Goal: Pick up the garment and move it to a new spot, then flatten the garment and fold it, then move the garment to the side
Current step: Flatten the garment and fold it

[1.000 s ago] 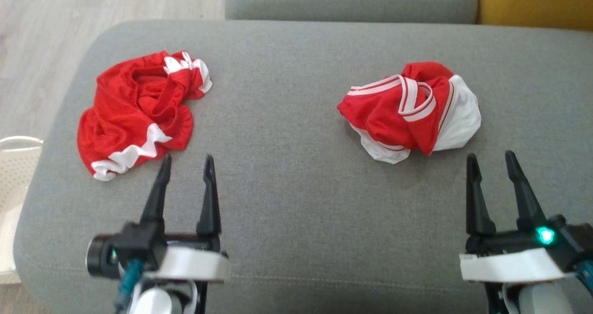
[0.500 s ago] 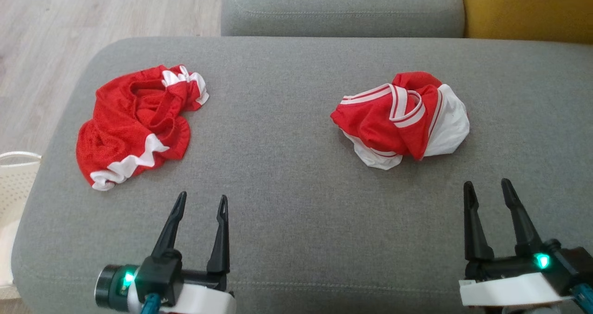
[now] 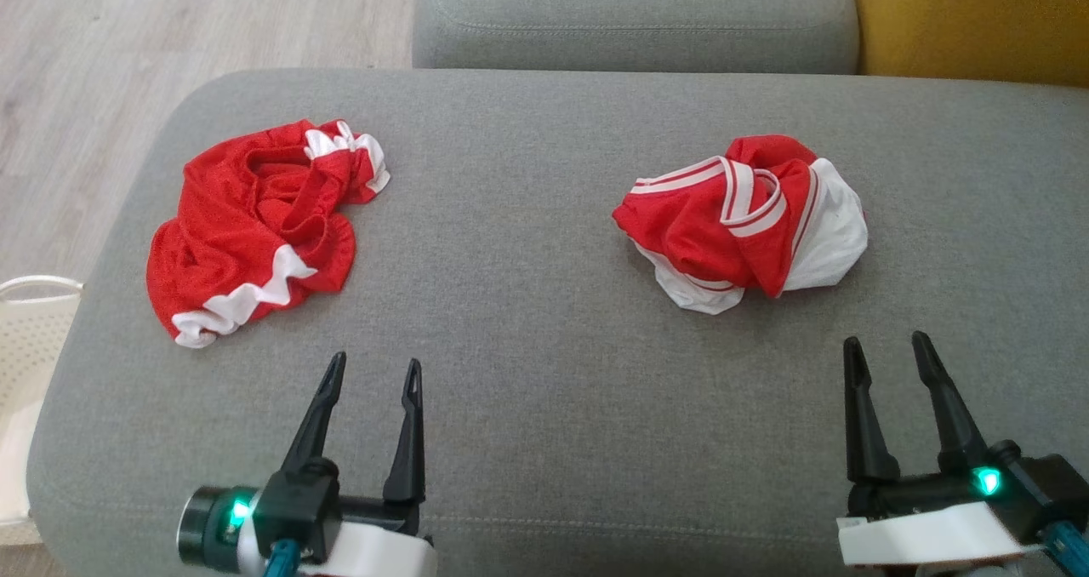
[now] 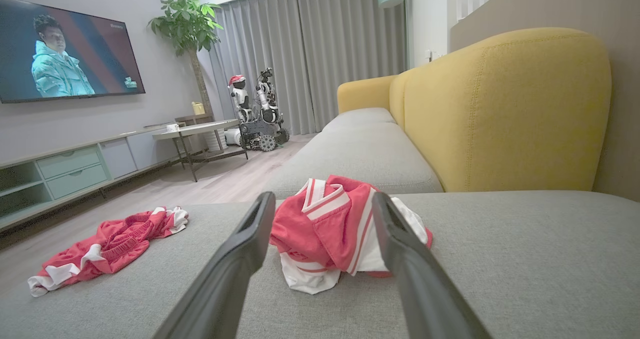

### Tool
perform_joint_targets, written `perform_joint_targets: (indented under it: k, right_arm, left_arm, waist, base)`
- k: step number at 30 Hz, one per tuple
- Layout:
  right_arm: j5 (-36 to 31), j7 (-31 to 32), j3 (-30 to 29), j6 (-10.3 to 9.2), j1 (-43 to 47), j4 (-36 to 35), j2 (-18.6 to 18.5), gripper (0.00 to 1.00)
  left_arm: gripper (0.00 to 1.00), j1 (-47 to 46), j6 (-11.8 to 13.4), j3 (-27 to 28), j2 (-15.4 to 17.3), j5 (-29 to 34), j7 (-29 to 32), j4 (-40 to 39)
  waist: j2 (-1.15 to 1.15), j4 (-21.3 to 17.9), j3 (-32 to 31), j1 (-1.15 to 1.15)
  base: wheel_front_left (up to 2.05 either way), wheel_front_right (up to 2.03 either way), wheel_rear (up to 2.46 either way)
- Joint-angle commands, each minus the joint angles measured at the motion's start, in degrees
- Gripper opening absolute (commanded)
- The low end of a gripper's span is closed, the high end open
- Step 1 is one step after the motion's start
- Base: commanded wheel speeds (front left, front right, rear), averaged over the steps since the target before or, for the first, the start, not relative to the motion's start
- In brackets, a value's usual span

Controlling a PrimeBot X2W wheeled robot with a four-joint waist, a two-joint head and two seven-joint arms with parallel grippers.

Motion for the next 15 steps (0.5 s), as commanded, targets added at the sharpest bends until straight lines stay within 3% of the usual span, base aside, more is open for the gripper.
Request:
perform_joint_targets:
  k: [1, 12, 15]
  right_arm:
    - [-0.7, -0.4, 1.6, 0.41, -1.4, -1.6, -0.2, 1.0]
    - [-1.0, -0.4, 1.9, 0.41, -1.8, -1.2, -0.2, 1.0]
    - [-1.1, -0.4, 2.1, 0.41, -2.2, -1.2, -0.2, 1.0]
  left_arm:
    - [1.0, -2.2, -0.3, 1.5, -0.6, 0.5, -0.3, -1.7]
    - [1.0, -2.5, -0.3, 1.0, -0.7, 0.6, -0.3, -1.4]
    - [1.0, -3.5, -1.8, 0.2, -0.7, 0.2, -0.3, -0.4]
  waist:
    - [0.0, 0.1, 0.0, 0.0]
    - [0.0, 0.2, 0.4, 0.0]
    - [0.0, -0.2, 1.1, 0.0]
  base:
    - [0.0, 0.0, 0.0]
    - [0.0, 0.0, 0.0]
    - [0.0, 0.0, 0.0]
